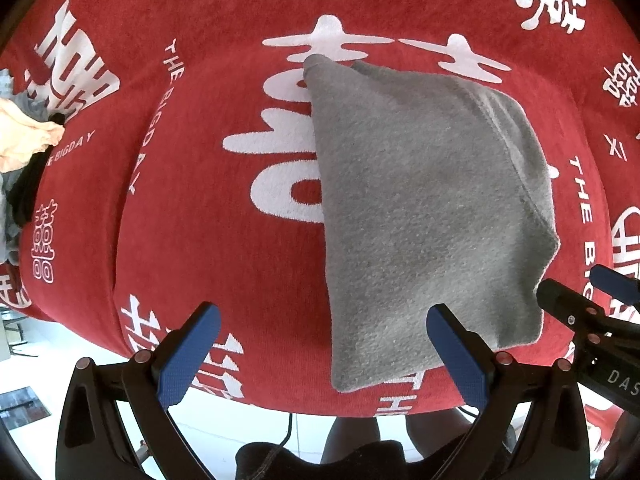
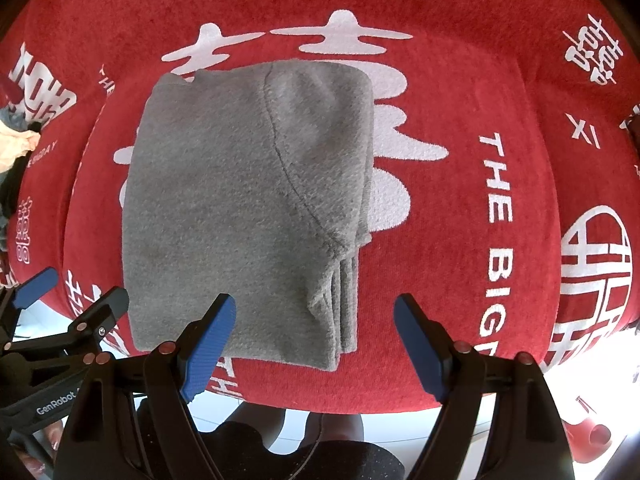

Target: Fold small clothes

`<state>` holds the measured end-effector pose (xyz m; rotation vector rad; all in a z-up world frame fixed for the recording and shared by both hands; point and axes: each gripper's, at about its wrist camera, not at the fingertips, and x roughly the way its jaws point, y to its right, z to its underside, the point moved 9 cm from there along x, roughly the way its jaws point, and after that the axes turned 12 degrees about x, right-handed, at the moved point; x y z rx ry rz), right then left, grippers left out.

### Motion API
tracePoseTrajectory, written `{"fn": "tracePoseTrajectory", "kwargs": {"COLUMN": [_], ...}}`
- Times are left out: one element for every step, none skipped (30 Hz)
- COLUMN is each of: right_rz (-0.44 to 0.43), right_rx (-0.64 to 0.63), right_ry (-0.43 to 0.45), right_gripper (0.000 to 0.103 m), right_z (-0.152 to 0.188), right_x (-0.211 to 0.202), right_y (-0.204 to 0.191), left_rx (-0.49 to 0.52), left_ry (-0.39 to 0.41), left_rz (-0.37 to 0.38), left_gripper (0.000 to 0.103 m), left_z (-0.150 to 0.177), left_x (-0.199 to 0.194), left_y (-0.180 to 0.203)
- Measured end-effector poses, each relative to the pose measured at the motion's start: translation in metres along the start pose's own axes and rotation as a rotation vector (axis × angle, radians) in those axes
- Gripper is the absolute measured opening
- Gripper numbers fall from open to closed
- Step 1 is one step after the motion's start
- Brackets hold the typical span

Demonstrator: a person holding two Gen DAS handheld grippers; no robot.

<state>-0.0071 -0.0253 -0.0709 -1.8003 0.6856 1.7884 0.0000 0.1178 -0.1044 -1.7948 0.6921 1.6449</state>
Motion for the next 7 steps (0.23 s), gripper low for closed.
{"fn": "tracePoseTrajectory", "kwargs": {"right_rz": [0.001, 0.001, 0.001, 0.001, 0.001, 0.002, 0.002], "right_rx": [0.000, 0.000, 0.001, 0.002, 0.002, 0.000, -0.001], "right_ry": [0.000, 0.000, -0.001, -0.001, -0.001, -0.001, 0.000], "right_gripper": [0.084, 0.084, 0.084, 0.084, 0.084, 0.084, 0.084], "right_z": [0.0006, 0.0018, 0.0022, 0.0024, 0.0025, 0.0021, 0.0020], "right_x": [0.0002, 0.0005, 0.0007, 0.0010, 0.0012, 0.0011, 0.0012], "right_y": [-0.0001, -0.0006, -0.0006, -0.0008, -0.0009, -0.0009, -0.0009], "left_rx": [0.001, 0.004, 0.007, 0.010, 0.013, 0.016, 0.018], "left_ry": [-0.001, 0.001, 0.002, 0.004, 0.008, 0.010, 0.011], "left_rz": [-0.003, -0.006, -0.006, -0.005, -0.002, -0.001, -0.001], "left_gripper": [0.103, 0.103, 0.103, 0.103, 0.103, 0.103, 0.103], "left_z": [0.0000, -0.0001, -0.0003, -0.0001, -0.0002, -0.0003, -0.0004], "left_x": [0.0007, 0.0011, 0.0014, 0.0013, 0.0009, 0.0006, 0.0004], "left_y": [-0.0005, -0.0007, -0.0008, -0.0006, -0.0001, 0.0001, 0.0001]}}
